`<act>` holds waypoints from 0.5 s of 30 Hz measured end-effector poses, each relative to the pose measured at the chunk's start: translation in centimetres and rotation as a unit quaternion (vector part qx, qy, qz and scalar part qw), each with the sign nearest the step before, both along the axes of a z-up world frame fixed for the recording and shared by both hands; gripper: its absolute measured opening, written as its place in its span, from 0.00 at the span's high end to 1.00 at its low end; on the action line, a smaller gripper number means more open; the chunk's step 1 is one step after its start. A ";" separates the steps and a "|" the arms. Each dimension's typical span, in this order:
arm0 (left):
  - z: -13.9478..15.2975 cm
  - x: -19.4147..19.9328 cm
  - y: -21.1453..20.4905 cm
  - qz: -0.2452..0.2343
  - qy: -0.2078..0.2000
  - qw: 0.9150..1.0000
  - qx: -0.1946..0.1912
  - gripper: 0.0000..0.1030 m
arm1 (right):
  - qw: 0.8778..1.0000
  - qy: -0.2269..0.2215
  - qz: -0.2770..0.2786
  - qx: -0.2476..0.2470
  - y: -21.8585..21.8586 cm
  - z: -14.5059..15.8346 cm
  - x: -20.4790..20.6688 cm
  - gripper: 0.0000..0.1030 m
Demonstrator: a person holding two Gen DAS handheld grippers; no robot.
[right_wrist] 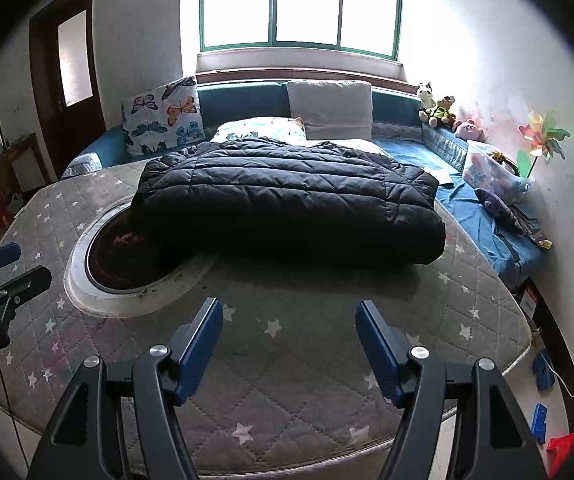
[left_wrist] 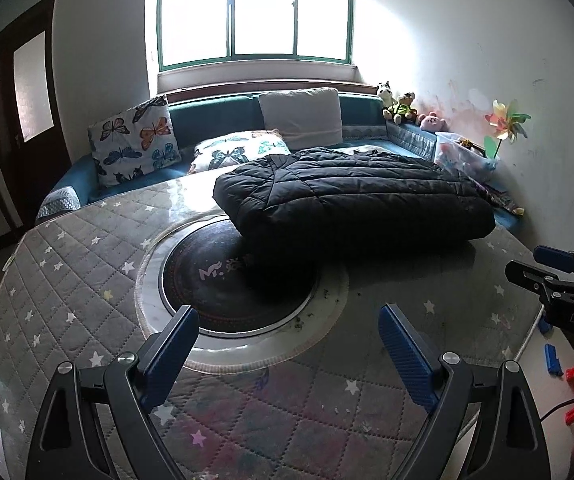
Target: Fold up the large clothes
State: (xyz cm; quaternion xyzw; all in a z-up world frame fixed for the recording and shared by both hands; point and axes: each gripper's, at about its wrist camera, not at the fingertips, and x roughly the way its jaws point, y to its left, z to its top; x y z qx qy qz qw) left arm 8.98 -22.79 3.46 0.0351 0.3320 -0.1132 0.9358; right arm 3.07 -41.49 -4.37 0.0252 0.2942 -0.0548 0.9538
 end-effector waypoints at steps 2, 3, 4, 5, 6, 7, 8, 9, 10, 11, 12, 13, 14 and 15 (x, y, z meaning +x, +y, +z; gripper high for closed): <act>-0.1 0.0 -0.1 -0.002 0.000 1.000 0.000 0.05 | 1.000 0.000 0.001 -0.002 0.1 0.1 0.0 0.27; -0.1 0.0 0.0 -0.002 0.001 1.000 0.000 0.05 | 1.000 0.001 0.001 -0.003 0.1 0.1 0.0 0.27; -0.1 0.0 -0.1 -0.003 0.000 1.000 0.002 0.05 | 1.000 0.001 0.001 -0.003 0.1 0.1 0.0 0.27; -0.2 0.0 -0.1 -0.004 -0.001 1.000 0.004 0.05 | 1.000 0.000 0.002 -0.002 0.1 0.1 0.0 0.27; -0.2 0.1 -0.1 -0.004 -0.001 1.000 0.005 0.05 | 1.000 0.000 0.002 -0.001 0.1 0.1 0.1 0.27; -0.2 0.1 -0.1 -0.005 -0.001 1.000 0.005 0.05 | 1.000 0.000 0.002 -0.001 0.1 0.1 0.1 0.27; -0.2 0.1 -0.1 -0.007 -0.002 1.000 0.005 0.05 | 1.000 0.000 0.002 -0.001 0.2 0.1 0.1 0.27; -0.2 0.0 -0.2 -0.007 -0.003 1.000 0.006 0.05 | 1.000 0.000 0.002 -0.002 0.1 0.1 0.1 0.27; -0.2 0.1 -0.2 -0.008 -0.003 1.000 0.007 0.05 | 1.000 0.001 0.001 -0.002 0.1 0.1 0.1 0.27; -0.3 0.1 -0.3 -0.009 -0.003 1.000 0.007 0.05 | 1.000 0.001 0.001 -0.002 0.1 0.1 0.1 0.27; -0.3 0.1 -0.3 -0.009 -0.003 1.000 0.008 0.05 | 1.000 0.001 0.002 -0.001 0.1 0.1 0.1 0.27; -0.4 0.1 -0.3 -0.010 -0.003 1.000 0.008 0.05 | 1.000 0.002 0.002 0.000 0.1 0.1 0.1 0.27; -0.4 0.1 -0.3 -0.010 -0.003 1.000 0.008 0.05 | 1.000 0.002 0.002 0.000 0.1 0.1 0.1 0.27; -0.4 0.1 -0.3 -0.010 -0.003 1.000 0.009 0.05 | 1.000 0.001 0.002 -0.001 0.2 0.1 0.2 0.27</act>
